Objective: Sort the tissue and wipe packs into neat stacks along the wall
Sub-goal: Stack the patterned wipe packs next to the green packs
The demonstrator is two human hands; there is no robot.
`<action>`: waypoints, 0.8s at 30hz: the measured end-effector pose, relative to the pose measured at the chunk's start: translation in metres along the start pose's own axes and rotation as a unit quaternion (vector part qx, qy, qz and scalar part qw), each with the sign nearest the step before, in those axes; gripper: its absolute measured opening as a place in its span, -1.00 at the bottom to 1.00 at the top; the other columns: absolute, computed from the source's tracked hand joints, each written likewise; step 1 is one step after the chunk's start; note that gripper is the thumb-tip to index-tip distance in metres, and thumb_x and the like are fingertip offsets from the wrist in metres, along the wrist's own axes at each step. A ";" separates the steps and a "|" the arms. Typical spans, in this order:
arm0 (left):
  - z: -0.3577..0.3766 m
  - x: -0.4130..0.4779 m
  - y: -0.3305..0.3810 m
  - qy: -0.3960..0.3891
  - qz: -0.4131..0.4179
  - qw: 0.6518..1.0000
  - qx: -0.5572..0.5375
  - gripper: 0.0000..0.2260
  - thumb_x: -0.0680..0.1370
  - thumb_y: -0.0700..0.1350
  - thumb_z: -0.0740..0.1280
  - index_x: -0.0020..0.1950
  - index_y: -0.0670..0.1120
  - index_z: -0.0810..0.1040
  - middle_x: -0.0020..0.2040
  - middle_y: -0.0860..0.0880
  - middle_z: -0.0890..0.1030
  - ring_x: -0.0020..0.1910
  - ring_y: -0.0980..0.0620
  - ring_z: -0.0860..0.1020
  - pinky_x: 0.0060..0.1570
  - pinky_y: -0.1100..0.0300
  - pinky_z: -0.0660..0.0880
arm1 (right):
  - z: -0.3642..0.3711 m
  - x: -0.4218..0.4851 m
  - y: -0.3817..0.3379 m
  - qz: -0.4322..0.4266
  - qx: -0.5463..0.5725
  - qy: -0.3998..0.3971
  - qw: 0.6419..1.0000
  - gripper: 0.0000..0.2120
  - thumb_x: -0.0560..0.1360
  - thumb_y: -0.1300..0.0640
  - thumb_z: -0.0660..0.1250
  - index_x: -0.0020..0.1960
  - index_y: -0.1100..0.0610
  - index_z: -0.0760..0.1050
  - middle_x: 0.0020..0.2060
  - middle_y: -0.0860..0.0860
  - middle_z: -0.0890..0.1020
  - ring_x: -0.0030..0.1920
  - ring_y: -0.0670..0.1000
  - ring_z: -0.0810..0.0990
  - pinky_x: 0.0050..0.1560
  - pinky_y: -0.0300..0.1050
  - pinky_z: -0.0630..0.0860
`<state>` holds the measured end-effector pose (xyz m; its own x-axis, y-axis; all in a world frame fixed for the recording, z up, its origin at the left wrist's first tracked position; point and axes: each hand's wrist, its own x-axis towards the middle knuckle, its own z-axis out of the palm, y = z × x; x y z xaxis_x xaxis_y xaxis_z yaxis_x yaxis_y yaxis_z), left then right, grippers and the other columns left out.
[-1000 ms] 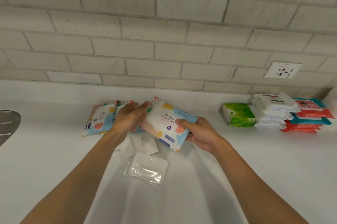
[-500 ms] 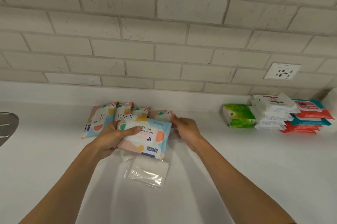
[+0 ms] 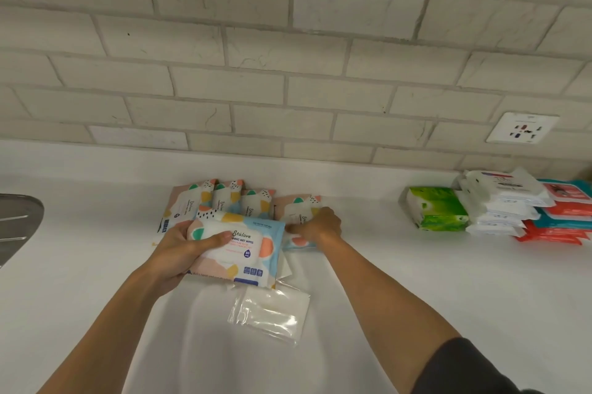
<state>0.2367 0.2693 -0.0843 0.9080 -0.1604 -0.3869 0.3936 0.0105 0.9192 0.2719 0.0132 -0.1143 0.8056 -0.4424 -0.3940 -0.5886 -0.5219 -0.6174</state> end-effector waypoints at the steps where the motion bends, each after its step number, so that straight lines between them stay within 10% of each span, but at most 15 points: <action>1: -0.002 0.001 -0.002 0.004 -0.003 1.000 -0.001 -0.28 0.14 -0.07 0.61 0.28 -0.09 0.50 0.05 -0.11 0.70 -0.04 -0.13 0.70 -0.16 -0.02 0.66 | -0.001 0.001 0.000 0.001 0.008 -0.005 1.000 -0.21 0.22 -0.15 0.61 0.28 0.21 0.41 0.23 0.08 0.55 0.26 0.09 0.53 0.10 -0.13 0.52; 16: 0.058 0.022 0.013 -0.015 0.030 0.999 -0.006 -0.20 0.08 0.01 0.70 0.23 -0.12 0.49 0.07 -0.08 0.69 -0.01 -0.09 0.69 0.05 -0.07 0.61 | -0.125 0.015 0.037 -0.083 -0.094 -0.061 0.990 -0.62 0.38 0.03 0.54 0.12 0.17 0.57 0.01 0.08 0.66 0.02 0.10 0.63 0.01 -0.12 0.51; 24: 0.137 0.046 0.033 -0.031 0.081 0.996 0.021 -0.73 0.34 -0.17 0.57 -0.01 -0.06 0.62 -0.14 0.00 0.73 -0.14 -0.01 0.71 -0.15 0.11 0.64 | -0.170 0.041 0.050 -0.106 -0.230 -0.085 0.964 -0.62 0.45 0.04 0.47 0.22 0.12 0.53 0.11 0.06 0.64 0.09 0.10 0.59 0.11 -0.08 0.51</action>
<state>0.2718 0.1272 -0.0615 0.9477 -0.2210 -0.2301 0.2360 0.0001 0.9718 0.2643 -0.1553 -0.0454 0.8871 -0.1848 -0.4230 -0.3460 -0.8727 -0.3445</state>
